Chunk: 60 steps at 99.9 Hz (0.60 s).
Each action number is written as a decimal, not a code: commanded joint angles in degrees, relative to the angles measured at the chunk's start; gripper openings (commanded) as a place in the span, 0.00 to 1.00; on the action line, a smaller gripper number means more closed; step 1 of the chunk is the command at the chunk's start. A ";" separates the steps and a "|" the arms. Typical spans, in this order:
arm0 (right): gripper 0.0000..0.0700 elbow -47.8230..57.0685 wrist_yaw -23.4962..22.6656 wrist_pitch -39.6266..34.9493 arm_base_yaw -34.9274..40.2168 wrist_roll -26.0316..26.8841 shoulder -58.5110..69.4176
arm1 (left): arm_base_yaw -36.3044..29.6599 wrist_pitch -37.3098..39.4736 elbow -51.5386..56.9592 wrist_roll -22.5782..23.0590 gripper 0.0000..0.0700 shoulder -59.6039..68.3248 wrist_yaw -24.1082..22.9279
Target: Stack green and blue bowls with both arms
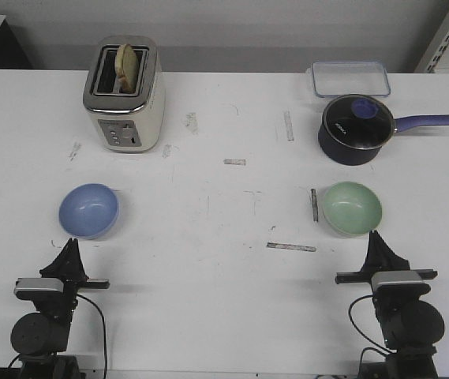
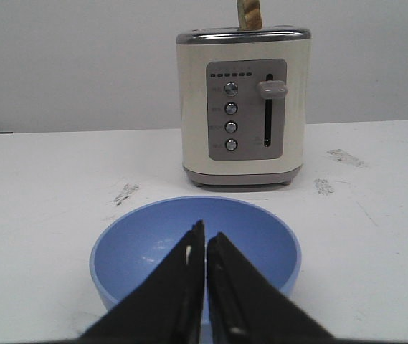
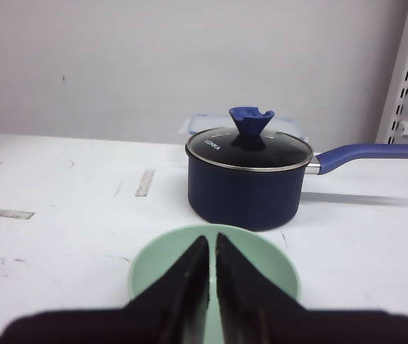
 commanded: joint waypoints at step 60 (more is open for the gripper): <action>0.01 27.89 -0.42 -18.97 0.24 3.50 32.94 | 0.04 0.85 -1.25 0.68 0.00 -0.11 0.26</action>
